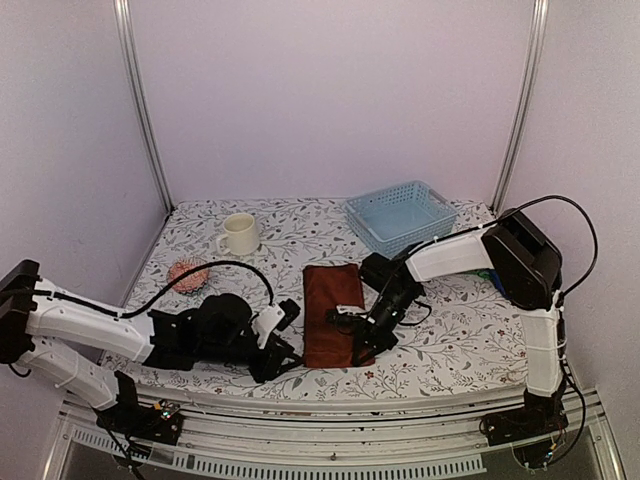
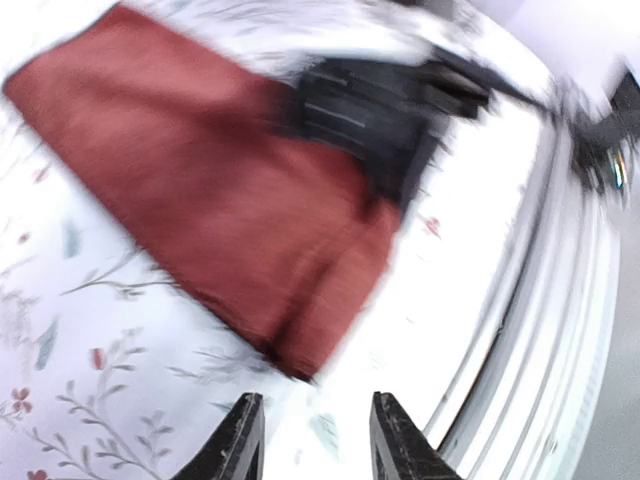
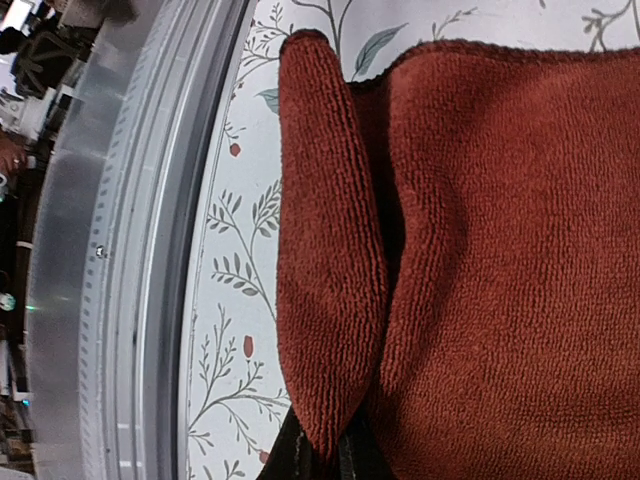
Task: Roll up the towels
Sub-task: Roll the towel at the center of the board.
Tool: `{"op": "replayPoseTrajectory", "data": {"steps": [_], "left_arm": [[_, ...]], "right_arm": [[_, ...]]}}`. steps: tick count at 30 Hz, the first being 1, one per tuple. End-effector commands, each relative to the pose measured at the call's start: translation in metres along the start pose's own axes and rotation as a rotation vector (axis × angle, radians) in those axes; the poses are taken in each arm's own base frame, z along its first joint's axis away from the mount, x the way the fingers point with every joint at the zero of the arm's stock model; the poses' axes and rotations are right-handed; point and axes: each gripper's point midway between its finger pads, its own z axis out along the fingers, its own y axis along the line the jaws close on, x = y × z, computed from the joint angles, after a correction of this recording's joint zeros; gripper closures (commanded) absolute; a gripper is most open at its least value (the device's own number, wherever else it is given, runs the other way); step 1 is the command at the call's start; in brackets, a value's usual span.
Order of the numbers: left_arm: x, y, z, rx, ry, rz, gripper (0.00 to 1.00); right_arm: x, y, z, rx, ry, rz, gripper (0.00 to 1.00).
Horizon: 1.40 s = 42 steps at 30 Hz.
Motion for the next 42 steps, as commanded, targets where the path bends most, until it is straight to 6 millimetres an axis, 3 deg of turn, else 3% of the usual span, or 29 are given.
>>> {"op": "replayPoseTrajectory", "data": {"steps": [1,4,7,11,14,19,30,36,39,42], "left_arm": [[-0.018,-0.02,-0.015,-0.086,-0.196,0.349,0.67],[-0.02,-0.044,-0.012,-0.059,-0.203,0.496,0.68],[-0.023,-0.059,0.005,-0.066,-0.175,0.632,0.63],[-0.016,-0.059,0.039,-0.127,-0.071,0.8,0.5],[-0.012,-0.057,0.055,-0.15,-0.027,0.899,0.5],[-0.005,-0.062,0.072,-0.114,0.006,0.939,0.56],[0.018,-0.055,0.1,-0.115,0.095,0.991,0.64],[0.018,-0.041,0.109,-0.202,0.106,1.004,0.8],[0.016,-0.043,0.107,-0.19,0.102,1.0,0.93],[0.014,-0.049,0.103,-0.157,0.103,0.976,1.0]], "right_arm": [[0.032,0.016,0.01,-0.208,0.049,0.221,0.92],[0.031,0.014,0.009,-0.239,0.032,0.247,0.92],[0.031,0.012,0.009,-0.237,0.034,0.251,0.92],[0.03,0.01,0.009,-0.235,0.035,0.257,0.92],[0.03,0.009,0.01,-0.235,0.037,0.264,0.92],[0.029,0.01,0.01,-0.242,0.03,0.27,0.91],[0.03,0.009,0.011,-0.252,0.026,0.274,0.91],[0.029,0.011,0.009,-0.258,0.021,0.274,0.9],[0.017,0.021,-0.003,-0.278,-0.025,0.257,0.83],[-0.003,0.033,-0.031,-0.271,-0.104,0.176,0.66]]}}
